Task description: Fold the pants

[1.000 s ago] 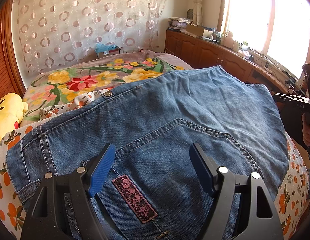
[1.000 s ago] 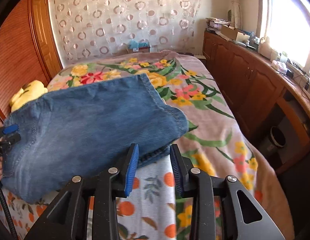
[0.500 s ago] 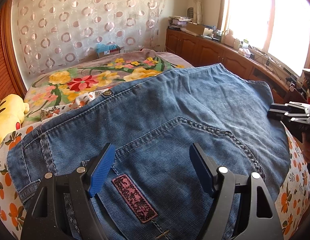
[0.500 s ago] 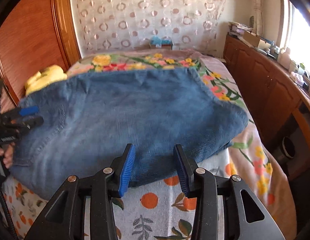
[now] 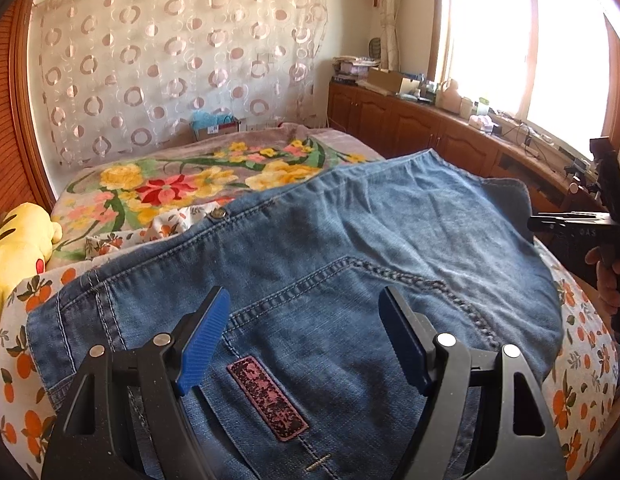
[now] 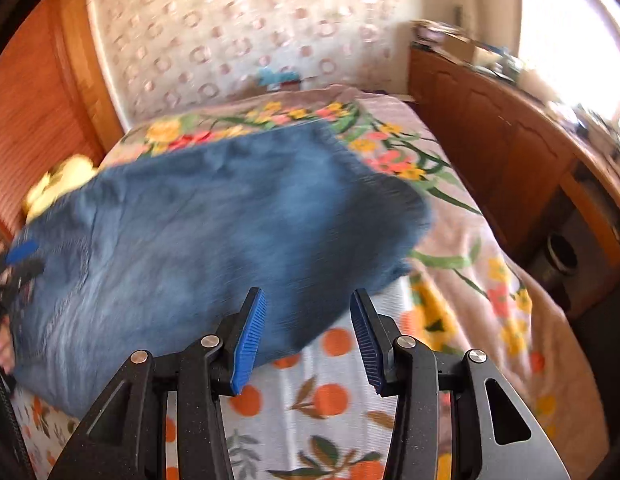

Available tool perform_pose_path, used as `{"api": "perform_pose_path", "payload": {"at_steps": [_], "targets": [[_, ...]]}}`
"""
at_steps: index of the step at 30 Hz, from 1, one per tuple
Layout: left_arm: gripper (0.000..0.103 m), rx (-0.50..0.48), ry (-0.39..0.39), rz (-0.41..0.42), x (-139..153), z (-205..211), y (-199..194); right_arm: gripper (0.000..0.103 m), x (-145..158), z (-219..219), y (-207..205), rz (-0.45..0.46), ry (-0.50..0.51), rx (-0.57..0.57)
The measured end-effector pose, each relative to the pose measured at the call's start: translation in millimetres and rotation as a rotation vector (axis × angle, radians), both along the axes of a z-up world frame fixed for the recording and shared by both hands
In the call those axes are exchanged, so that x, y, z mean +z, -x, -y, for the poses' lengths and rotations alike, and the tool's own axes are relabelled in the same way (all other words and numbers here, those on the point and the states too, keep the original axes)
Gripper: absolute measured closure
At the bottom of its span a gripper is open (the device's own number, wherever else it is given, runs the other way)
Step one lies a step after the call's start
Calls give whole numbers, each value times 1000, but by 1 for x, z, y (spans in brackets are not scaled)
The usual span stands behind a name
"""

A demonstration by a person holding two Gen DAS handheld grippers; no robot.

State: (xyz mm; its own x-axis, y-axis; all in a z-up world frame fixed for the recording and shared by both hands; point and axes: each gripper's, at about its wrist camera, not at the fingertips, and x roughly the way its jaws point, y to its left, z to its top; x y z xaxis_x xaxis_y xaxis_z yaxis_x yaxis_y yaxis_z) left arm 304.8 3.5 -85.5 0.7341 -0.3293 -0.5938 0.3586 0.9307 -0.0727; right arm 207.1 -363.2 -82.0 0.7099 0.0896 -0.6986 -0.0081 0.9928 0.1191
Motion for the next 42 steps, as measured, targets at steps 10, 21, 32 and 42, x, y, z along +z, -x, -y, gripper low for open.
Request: {"api": "perform_pose_path", "payload": {"at_steps": [10,21,32,42], "targets": [[25,-34,-14,17,7,17,8,57,-1,30,-39,-27,-108,-74],[25,6,-52,19,32,12,11,100,29,-6,-49,78,-133,42],[25,164,-34,75,81,-59,60,100,75,-168,-13,159,-218,425],[25,210,-40,70,80,-80,77,100,42,-241,51,67,-124,639]]}}
